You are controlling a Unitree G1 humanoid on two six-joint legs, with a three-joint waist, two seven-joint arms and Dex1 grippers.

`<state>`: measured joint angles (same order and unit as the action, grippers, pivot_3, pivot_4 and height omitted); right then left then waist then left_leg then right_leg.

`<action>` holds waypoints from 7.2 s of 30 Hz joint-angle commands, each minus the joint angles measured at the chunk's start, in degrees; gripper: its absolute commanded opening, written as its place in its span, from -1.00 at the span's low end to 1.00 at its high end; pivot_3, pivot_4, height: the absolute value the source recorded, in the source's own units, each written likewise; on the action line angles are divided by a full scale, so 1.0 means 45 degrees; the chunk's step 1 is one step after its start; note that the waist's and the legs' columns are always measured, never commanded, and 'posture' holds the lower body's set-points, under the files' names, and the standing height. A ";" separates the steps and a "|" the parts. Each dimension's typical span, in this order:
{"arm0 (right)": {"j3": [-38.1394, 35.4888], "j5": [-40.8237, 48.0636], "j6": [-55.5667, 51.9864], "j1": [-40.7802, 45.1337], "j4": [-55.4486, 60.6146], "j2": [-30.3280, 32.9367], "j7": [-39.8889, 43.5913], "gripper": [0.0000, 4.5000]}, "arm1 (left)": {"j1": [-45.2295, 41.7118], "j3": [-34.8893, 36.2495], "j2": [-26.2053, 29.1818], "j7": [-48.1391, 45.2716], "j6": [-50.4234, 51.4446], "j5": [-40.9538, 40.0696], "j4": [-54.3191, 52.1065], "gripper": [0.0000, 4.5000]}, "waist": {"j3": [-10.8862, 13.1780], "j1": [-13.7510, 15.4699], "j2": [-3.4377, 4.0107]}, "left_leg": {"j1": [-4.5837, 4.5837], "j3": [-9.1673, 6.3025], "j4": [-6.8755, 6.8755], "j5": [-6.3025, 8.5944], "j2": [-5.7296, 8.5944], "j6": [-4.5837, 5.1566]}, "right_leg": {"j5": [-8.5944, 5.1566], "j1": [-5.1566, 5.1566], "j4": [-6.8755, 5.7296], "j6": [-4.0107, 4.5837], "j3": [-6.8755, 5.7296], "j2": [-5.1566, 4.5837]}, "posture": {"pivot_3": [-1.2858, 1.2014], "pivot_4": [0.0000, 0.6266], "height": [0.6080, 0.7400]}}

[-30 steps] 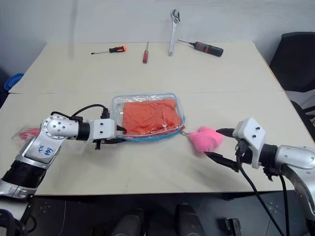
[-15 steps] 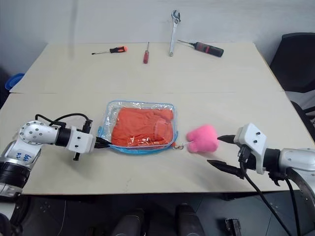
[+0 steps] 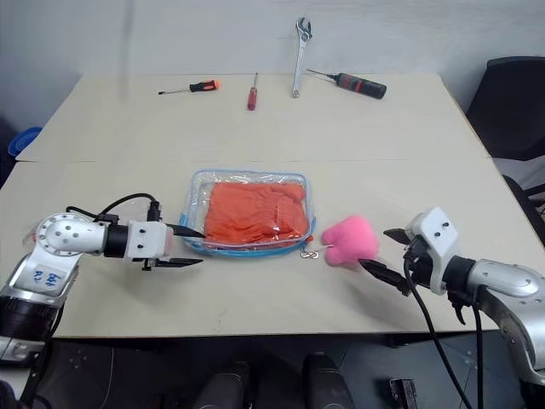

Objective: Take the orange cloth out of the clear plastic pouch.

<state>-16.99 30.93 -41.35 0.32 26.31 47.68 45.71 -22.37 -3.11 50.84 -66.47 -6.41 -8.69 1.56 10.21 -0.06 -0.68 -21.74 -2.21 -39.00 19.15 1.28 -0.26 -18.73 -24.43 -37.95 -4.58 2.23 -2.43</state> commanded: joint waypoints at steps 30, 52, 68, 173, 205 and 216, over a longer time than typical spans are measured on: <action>0.4481 -0.3600 0.6815 0.3444 -0.0218 -0.0211 0.2666 -0.97 | -0.0808 0.1448 -0.0304 0.1835 0.8377 -0.5160 -0.4180 0.22 | -0.0002 -0.0021 0.0003 | 0.0001 -0.0014 -0.0007 -0.0005 0.0008 -0.0018 | 0.0000 0.0006 0.0007 0.0000 -0.0011 0.0004 | 0.03 -0.52 1.00; 0.8416 -0.7500 1.3729 0.5263 -0.3583 -0.1729 0.3698 0.63 | -0.2096 -0.3138 -0.2159 0.0213 0.7736 -0.2700 -0.2894 0.22 | -0.0002 -0.0016 0.0003 | -0.0001 -0.0021 -0.0015 -0.0012 0.0008 -0.0031 | 0.0000 0.0003 0.0007 0.0001 -0.0021 0.0008 | 0.03 -0.52 1.00; 0.6257 -0.7502 1.3559 0.5704 -0.4954 -0.0262 0.3080 1.00 | -0.1648 -0.3418 -0.3183 0.0266 0.5315 -0.1036 -0.1871 -0.85 | -0.0002 -0.0040 0.0002 | 0.0001 -0.0016 -0.0021 -0.0011 0.0010 -0.0029 | 0.0000 0.0010 0.0009 0.0001 -0.0017 0.0005 | 0.03 -0.52 1.00; 0.6661 -0.4511 0.5006 0.3111 0.0438 -0.0613 -0.0271 -0.98 | -0.2355 -0.1022 -0.3461 0.1653 0.8048 -0.2025 -0.2109 -1.00 | -0.0017 0.0047 0.0014 | 0.0050 -0.0060 -0.0015 -0.0001 0.0005 -0.0031 | -0.0001 0.0074 0.0029 0.0003 -0.0040 0.0011 | 0.03 -0.52 1.00; 0.9128 -1.0260 1.0471 0.6739 -0.5201 -0.2999 0.0193 -0.02 | -0.2356 -0.1433 -0.3748 0.2011 0.7548 -0.1749 -0.2139 -1.00 | -0.0016 -0.0033 0.0014 | 0.0040 -0.0059 -0.0012 -0.0004 0.0013 -0.0038 | -0.0001 0.0063 0.0037 0.0003 -0.0043 0.0004 | 0.03 -0.52 1.00; 0.9255 -1.0157 1.0758 0.6692 -0.5336 -0.3433 0.0797 -0.02 | -0.2197 -0.1451 -0.3696 0.2024 0.7417 -0.1689 -0.2342 -1.00 | -0.0017 -0.0032 0.0014 | 0.0040 -0.0060 -0.0012 -0.0005 0.0013 -0.0040 | -0.0001 0.0059 0.0034 0.0003 -0.0043 0.0003 | 0.03 -0.52 1.00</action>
<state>24.33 -14.46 5.95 30.13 2.01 33.09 49.44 -32.08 -10.06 34.33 -57.26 27.86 -15.88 -6.34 10.14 -0.20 -0.61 -21.56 -2.47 -39.05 19.13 1.34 -0.44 -18.73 -24.16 -37.80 -4.57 2.04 -2.42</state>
